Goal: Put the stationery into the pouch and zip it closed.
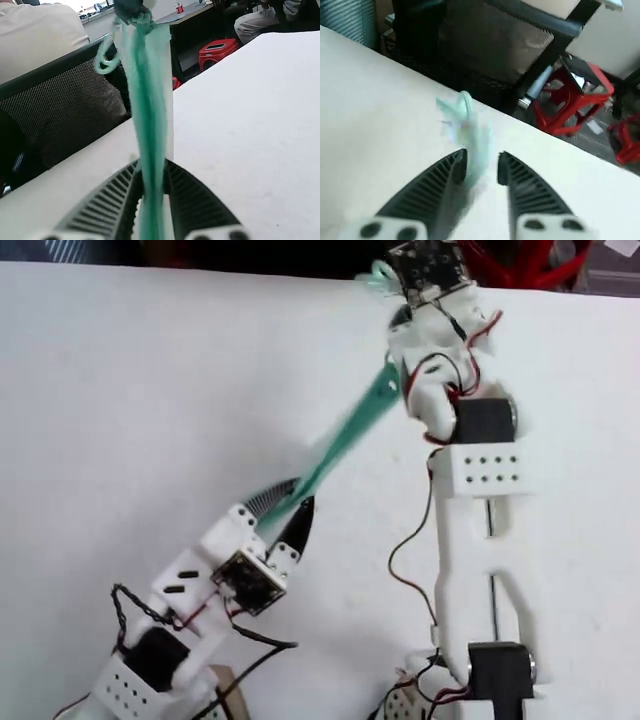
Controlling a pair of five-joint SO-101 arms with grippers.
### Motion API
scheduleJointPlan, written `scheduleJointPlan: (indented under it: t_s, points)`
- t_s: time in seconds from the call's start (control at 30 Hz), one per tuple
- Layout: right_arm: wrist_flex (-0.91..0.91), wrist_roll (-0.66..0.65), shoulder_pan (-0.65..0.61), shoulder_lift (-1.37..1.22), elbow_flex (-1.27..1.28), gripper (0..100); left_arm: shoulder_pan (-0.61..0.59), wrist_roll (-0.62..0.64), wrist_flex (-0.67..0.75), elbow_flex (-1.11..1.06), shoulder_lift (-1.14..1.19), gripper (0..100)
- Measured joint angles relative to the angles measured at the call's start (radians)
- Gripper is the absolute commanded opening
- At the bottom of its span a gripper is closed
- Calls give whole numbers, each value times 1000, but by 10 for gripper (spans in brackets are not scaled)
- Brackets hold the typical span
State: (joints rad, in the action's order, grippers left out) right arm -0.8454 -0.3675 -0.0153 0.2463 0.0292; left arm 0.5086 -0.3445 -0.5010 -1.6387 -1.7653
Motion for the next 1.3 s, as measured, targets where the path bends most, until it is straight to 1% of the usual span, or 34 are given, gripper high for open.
scheduleJointPlan:
  t_s: [0.03,0.13,0.23,0.33,0.43,0.53,0.6,0.7,0.83,0.93,1.0,1.13,1.2,1.3]
  points:
    - [-52,20,9,20,-6,404,-17,5,-6,-8,0,24]
    - [-196,40,12,124,-14,355,-49,34,11,-5,0,24]
    - [-307,17,-61,281,-44,303,-57,60,11,-5,0,24]
    - [-379,12,-117,427,-54,271,-61,71,11,8,0,24]
    - [-431,12,-129,542,-54,253,-61,74,-23,34,2,24]
    - [-514,12,-112,600,-54,235,-64,75,-75,81,17,24]
    - [-571,12,-74,605,-51,221,-66,75,-135,132,18,24]
    - [-609,12,2,608,25,198,-72,75,-249,221,18,24]
    - [-611,28,80,611,204,142,-74,75,-400,348,20,24]
    - [-600,127,97,609,365,96,-74,81,-483,446,44,24]
    - [-543,186,91,609,471,86,-75,97,-519,516,100,24]
    - [-385,213,107,608,666,87,-80,100,-537,646,290,24]
    - [-310,221,101,609,766,87,-115,103,-537,727,411,24]
    - [-198,224,103,608,895,84,-201,110,-562,873,575,24]
